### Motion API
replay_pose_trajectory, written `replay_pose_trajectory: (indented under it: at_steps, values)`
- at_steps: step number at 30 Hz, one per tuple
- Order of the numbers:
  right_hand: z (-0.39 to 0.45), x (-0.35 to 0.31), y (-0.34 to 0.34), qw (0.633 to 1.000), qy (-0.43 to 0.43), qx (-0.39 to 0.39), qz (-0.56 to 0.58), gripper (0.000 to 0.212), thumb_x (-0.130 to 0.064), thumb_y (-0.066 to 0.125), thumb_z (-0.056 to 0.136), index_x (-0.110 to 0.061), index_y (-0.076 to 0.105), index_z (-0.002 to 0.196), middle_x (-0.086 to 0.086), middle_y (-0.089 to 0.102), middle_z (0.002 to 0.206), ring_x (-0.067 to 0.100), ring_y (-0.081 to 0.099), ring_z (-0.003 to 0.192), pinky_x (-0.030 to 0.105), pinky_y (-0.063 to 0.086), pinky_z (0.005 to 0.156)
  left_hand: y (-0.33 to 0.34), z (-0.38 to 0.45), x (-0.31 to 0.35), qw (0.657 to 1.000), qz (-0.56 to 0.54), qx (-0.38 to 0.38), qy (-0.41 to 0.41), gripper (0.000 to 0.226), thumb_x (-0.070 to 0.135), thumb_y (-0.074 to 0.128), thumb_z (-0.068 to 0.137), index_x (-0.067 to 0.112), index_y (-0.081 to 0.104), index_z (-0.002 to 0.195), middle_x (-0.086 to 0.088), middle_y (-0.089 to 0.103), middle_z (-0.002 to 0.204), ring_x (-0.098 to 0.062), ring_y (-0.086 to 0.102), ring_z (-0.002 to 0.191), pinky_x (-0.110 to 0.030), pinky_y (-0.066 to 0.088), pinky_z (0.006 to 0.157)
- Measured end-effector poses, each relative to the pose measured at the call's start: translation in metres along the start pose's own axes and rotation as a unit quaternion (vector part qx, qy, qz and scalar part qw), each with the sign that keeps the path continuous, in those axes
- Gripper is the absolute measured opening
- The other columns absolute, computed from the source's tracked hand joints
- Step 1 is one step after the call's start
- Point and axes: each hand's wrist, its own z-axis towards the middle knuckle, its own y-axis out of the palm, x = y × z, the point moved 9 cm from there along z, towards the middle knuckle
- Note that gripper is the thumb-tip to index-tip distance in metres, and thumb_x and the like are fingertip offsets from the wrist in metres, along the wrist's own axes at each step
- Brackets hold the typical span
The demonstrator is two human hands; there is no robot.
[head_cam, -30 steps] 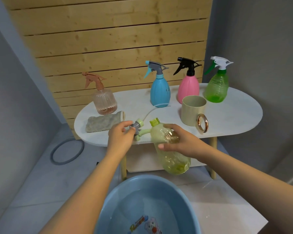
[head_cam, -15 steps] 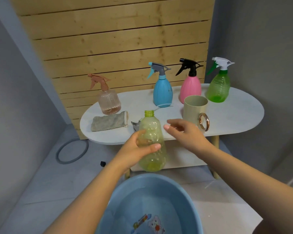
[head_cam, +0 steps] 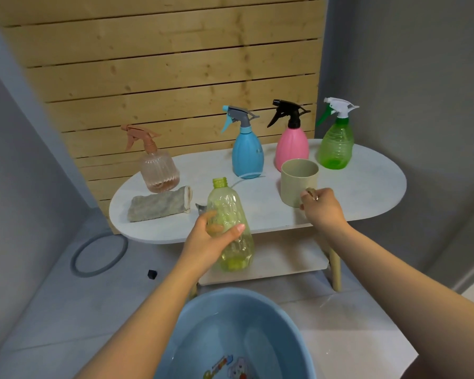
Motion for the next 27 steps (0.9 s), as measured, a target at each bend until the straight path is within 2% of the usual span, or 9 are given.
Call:
replay_pose_trajectory:
  at_steps: [3, 7, 9, 12, 14, 16, 18, 23, 27]
  values:
    - [-0.001, -0.004, 0.006, 0.999, -0.011, -0.027, 0.017, 0.031, -0.029, 0.035, 0.101, -0.013, 0.051, 0.079, 0.009, 0.065, 0.091, 0.022, 0.053, 0.081, 0.024, 0.034, 0.057, 0.004, -0.001, 0.003, 1.000, 0.006, -0.004, 0.003, 0.087, 0.056, 0.076, 0.066, 0.030, 0.037, 0.140, 0.007, 0.056, 0.126, -0.012, 0.055, 0.113, -0.032, 0.046, 0.098]
    - [-0.006, 0.000, 0.008, 0.997, 0.003, -0.041, 0.060, 0.028, -0.029, 0.032, 0.101, -0.010, 0.052, 0.096, 0.001, 0.056, 0.069, 0.022, 0.059, 0.079, 0.029, 0.039, 0.066, 0.005, -0.006, 0.005, 1.000, 0.018, -0.014, 0.007, 0.096, 0.064, 0.074, 0.058, 0.031, 0.037, 0.140, 0.008, 0.055, 0.127, -0.012, 0.054, 0.115, -0.035, 0.045, 0.100]
    - [-0.013, 0.000, 0.009, 0.995, -0.001, -0.038, 0.093, 0.028, -0.026, 0.032, 0.100, -0.010, 0.054, 0.096, 0.001, 0.054, 0.069, 0.021, 0.058, 0.075, 0.031, 0.040, 0.073, 0.000, -0.010, 0.006, 1.000, 0.010, -0.010, 0.010, 0.094, 0.068, 0.071, 0.053, 0.032, 0.042, 0.134, 0.009, 0.057, 0.124, -0.011, 0.057, 0.111, -0.037, 0.047, 0.099]
    - [-0.032, -0.010, 0.007, 0.992, -0.051, -0.046, 0.110, 0.028, -0.023, 0.033, 0.100, -0.010, 0.057, 0.093, -0.002, 0.054, 0.075, 0.015, 0.052, 0.065, 0.030, 0.042, 0.070, -0.011, -0.018, 0.003, 1.000, -0.004, -0.007, 0.002, 0.081, 0.072, 0.072, 0.056, 0.036, 0.046, 0.124, 0.008, 0.061, 0.117, -0.012, 0.062, 0.105, -0.039, 0.049, 0.096]
    - [-0.048, -0.017, 0.007, 0.988, -0.089, -0.064, 0.112, 0.028, -0.022, 0.035, 0.100, -0.012, 0.057, 0.087, -0.006, 0.055, 0.078, 0.014, 0.050, 0.061, 0.033, 0.046, 0.073, -0.020, -0.028, -0.005, 1.000, -0.020, -0.001, -0.009, 0.069, 0.060, 0.075, 0.064, 0.034, 0.047, 0.122, 0.007, 0.064, 0.112, -0.010, 0.064, 0.099, -0.032, 0.051, 0.090]
    - [-0.062, -0.016, 0.009, 0.982, -0.095, -0.094, 0.132, 0.029, -0.022, 0.038, 0.100, -0.014, 0.058, 0.080, -0.008, 0.057, 0.079, 0.015, 0.049, 0.060, 0.040, 0.050, 0.079, -0.029, -0.038, -0.014, 1.000, -0.024, 0.008, -0.018, 0.054, 0.038, 0.075, 0.076, 0.029, 0.044, 0.120, 0.007, 0.062, 0.108, -0.004, 0.062, 0.092, -0.015, 0.049, 0.072]
    - [-0.078, -0.010, 0.015, 0.977, -0.080, -0.129, 0.150, 0.030, -0.023, 0.042, 0.098, -0.013, 0.059, 0.076, -0.006, 0.059, 0.078, 0.014, 0.050, 0.063, 0.043, 0.052, 0.082, -0.038, -0.048, -0.031, 0.999, -0.025, 0.023, -0.033, 0.052, 0.026, 0.073, 0.080, 0.024, 0.041, 0.121, 0.006, 0.059, 0.109, 0.000, 0.058, 0.089, -0.009, 0.043, 0.059]
    - [-0.112, 0.009, 0.041, 0.971, -0.067, -0.194, 0.125, 0.033, -0.027, 0.051, 0.095, -0.014, 0.059, 0.066, -0.012, 0.055, 0.056, -0.001, 0.046, 0.047, 0.039, 0.054, 0.077, -0.060, -0.073, -0.088, 0.994, 0.006, 0.069, -0.085, 0.068, 0.028, 0.079, 0.074, 0.025, 0.032, 0.124, -0.001, 0.057, 0.115, -0.014, 0.058, 0.099, -0.020, 0.044, 0.069]
    - [-0.129, 0.025, 0.074, 0.969, -0.091, -0.223, 0.049, 0.033, -0.031, 0.054, 0.093, -0.009, 0.062, 0.070, 0.003, 0.062, 0.074, 0.006, 0.052, 0.058, 0.036, 0.052, 0.072, -0.070, -0.090, -0.129, 0.990, 0.048, 0.061, -0.122, 0.077, 0.034, 0.085, 0.062, 0.030, 0.036, 0.123, -0.004, 0.058, 0.118, -0.019, 0.058, 0.107, -0.033, 0.048, 0.090]
